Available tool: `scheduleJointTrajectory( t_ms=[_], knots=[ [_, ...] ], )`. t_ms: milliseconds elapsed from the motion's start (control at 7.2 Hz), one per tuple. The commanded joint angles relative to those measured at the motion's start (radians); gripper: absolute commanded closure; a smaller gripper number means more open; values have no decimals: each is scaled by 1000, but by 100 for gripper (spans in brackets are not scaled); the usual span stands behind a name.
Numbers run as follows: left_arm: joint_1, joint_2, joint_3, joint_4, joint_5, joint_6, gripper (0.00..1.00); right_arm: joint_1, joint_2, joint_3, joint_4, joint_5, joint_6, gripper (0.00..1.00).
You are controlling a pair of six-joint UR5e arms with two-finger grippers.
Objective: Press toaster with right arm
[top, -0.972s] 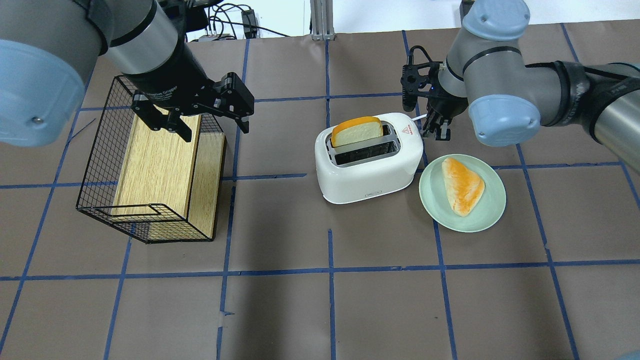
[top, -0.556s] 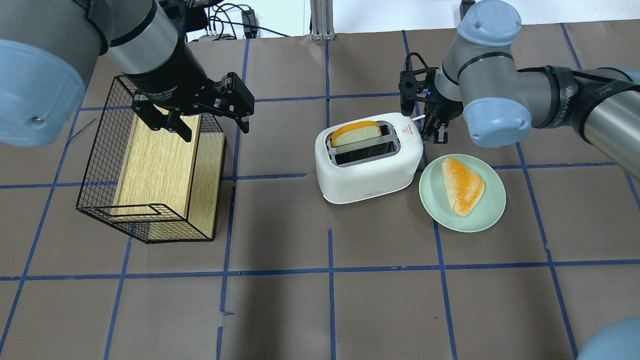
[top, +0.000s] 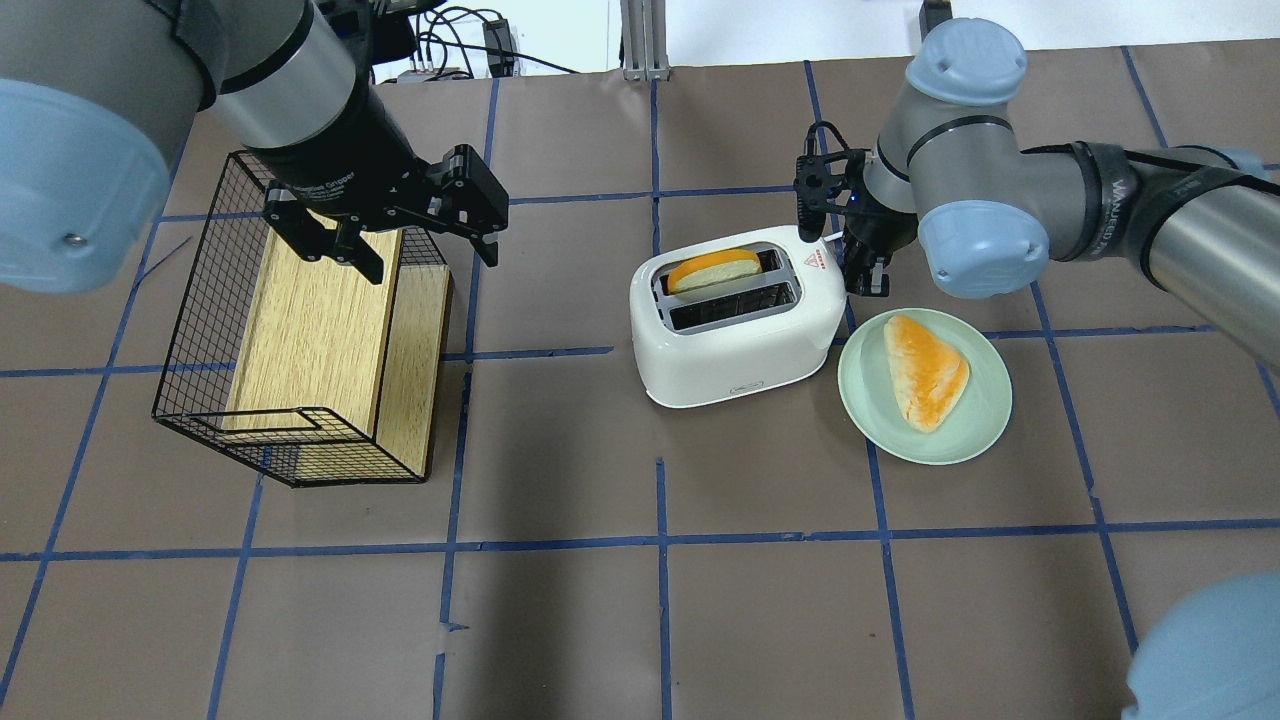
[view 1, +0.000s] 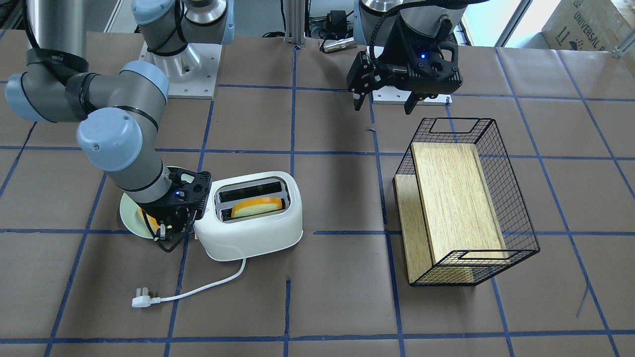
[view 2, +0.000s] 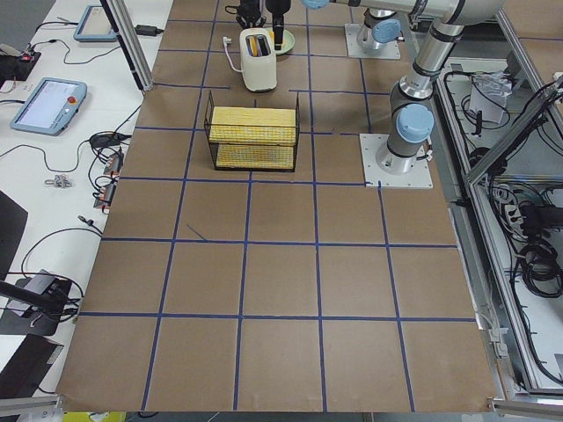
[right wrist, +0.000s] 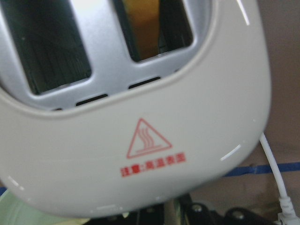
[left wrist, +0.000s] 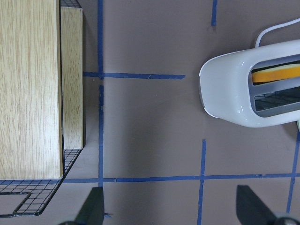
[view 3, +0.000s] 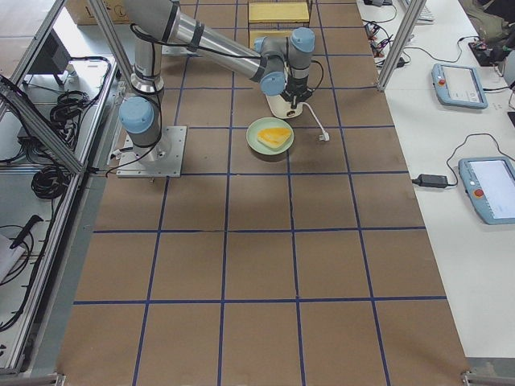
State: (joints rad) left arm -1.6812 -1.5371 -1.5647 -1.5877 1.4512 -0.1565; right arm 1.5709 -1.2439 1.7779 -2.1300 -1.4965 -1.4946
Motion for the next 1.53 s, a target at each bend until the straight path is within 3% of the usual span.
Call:
scheduleJointTrajectory(
  t_ms=[0,139,278,417,556,972,1389],
  knots=[
    [0,0,0,0,0,0,0,-2,6,-5,1,1,16,81],
    [1,0,0,0,0,0,0,-14,-11,-27,34,-7,60,80],
    [0,0,0,0,0,0,0,-12,-59,-63,156,-2,173,56],
    [0,0,0,0,0,0,0,-18,-136,-72,220,-4,434,24],
    [0,0,0,0,0,0,0,-17,-203,-72,302,-2,597,0],
    [0,0,0,0,0,0,0,-9,-400,-72,486,-14,928,0],
    [0,0,0,0,0,0,0,-11,-433,-74,536,-62,1019,0]
  ],
)
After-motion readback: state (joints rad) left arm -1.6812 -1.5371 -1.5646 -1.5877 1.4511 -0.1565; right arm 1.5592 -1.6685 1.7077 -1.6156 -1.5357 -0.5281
